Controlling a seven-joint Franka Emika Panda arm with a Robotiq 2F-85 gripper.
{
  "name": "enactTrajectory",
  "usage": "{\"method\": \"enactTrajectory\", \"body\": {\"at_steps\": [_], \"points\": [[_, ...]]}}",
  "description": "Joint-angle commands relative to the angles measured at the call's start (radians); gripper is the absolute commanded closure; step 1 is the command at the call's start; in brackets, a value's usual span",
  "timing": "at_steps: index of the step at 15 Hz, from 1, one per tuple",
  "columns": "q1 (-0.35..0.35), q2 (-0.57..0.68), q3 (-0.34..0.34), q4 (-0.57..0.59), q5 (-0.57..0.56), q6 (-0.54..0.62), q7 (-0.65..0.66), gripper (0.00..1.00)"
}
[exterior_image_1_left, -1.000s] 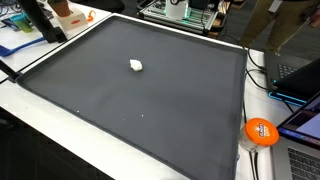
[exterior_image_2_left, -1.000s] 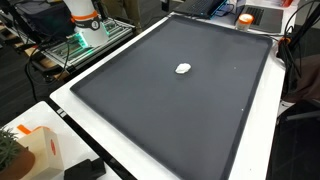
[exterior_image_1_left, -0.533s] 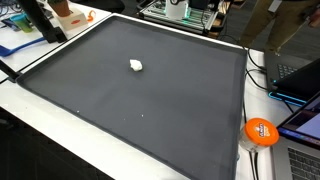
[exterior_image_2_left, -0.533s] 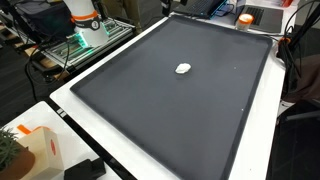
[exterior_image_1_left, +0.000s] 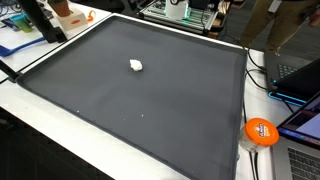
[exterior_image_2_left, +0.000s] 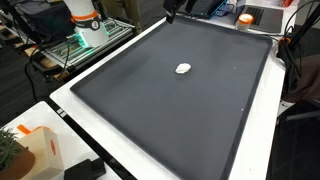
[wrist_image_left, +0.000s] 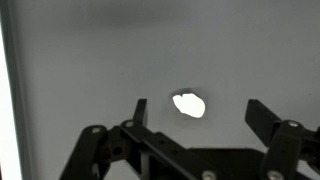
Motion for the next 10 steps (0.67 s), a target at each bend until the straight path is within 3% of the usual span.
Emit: {"method": "enactTrajectory", "body": {"at_steps": [1, 5, 10], "points": [[0.025, 0.017, -0.02, 0.016, -0.023, 0.072, 0.074, 0.0], [0.046, 0.047, -0.028, 0.039, -0.057, 0.195, 0.15, 0.0], [0.056, 0.093, -0.041, 0.079, -0.095, 0.217, 0.18, 0.0]]}}
